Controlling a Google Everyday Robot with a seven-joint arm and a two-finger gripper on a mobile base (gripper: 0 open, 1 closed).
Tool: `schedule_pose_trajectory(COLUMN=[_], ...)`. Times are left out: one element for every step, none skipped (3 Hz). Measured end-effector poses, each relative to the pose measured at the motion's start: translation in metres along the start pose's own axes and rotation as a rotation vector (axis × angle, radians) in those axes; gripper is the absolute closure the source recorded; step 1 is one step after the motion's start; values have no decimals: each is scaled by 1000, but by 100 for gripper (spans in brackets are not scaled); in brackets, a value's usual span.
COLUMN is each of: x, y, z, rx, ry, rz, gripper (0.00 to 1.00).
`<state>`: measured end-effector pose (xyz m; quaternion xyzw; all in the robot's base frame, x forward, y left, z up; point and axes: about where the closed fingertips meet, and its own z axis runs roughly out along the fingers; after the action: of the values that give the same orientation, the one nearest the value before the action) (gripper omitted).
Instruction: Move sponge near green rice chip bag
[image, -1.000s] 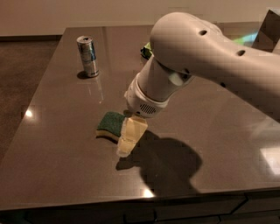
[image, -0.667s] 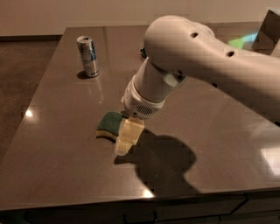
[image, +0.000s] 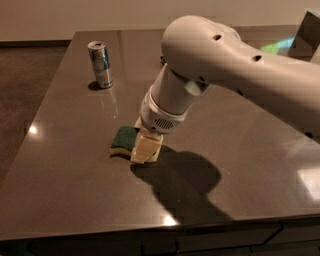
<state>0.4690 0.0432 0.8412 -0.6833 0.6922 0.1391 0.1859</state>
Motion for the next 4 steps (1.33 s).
schedule_pose_trajectory(x=[0,4,19,39], y=[-9,-37,-74,-124], z=[-14,-48,-73,-87], rx=[12,61,117,175], ry=[-8,-28,-45,-46], rz=[28,92,172,257], gripper=[83,100,100,100])
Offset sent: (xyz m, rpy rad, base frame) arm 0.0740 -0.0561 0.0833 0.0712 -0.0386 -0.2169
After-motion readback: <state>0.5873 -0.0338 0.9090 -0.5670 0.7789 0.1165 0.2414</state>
